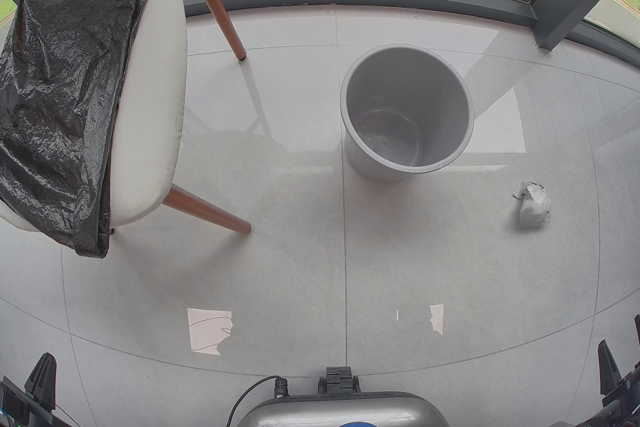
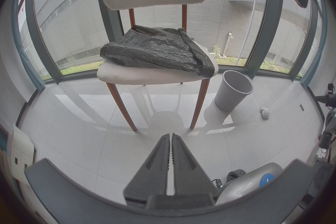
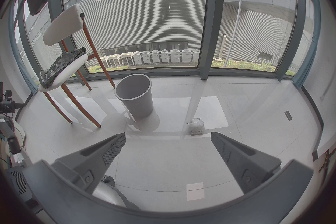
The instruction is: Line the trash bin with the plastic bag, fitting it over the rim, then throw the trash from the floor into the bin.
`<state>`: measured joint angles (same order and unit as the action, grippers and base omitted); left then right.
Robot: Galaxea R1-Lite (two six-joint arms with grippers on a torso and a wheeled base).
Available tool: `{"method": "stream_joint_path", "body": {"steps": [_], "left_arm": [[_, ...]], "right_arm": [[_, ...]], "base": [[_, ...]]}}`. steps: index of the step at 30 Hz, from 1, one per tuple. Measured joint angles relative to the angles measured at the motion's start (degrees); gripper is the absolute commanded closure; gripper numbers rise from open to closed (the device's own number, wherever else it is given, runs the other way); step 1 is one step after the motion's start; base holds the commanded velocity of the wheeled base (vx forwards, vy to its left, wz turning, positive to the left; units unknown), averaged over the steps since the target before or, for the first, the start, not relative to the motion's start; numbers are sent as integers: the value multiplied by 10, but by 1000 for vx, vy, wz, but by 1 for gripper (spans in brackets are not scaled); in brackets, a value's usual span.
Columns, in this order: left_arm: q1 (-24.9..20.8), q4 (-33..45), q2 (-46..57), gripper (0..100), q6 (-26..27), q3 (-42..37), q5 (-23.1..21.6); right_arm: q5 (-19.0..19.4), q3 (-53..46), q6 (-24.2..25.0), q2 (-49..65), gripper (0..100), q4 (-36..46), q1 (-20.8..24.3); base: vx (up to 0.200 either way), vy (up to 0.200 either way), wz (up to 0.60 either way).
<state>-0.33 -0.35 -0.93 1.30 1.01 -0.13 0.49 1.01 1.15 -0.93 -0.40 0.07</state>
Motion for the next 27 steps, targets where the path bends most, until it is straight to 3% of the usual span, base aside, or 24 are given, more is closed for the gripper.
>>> {"method": "stream_joint_path", "body": {"steps": [9,22,27], "left_arm": [[0,-83,0,100,24,3,-57],[-1,-30,-27,100,35,113,-119],[0,-29,-89,100,34,203,-175]], "right_arm": [[0,0,-1,0,0,0,0],[0,0,-2,0,0,0,0],[0,0,-1,0,0,0,0]], "base": [[0,0,0],[0,0,0],[0,0,0]]}}
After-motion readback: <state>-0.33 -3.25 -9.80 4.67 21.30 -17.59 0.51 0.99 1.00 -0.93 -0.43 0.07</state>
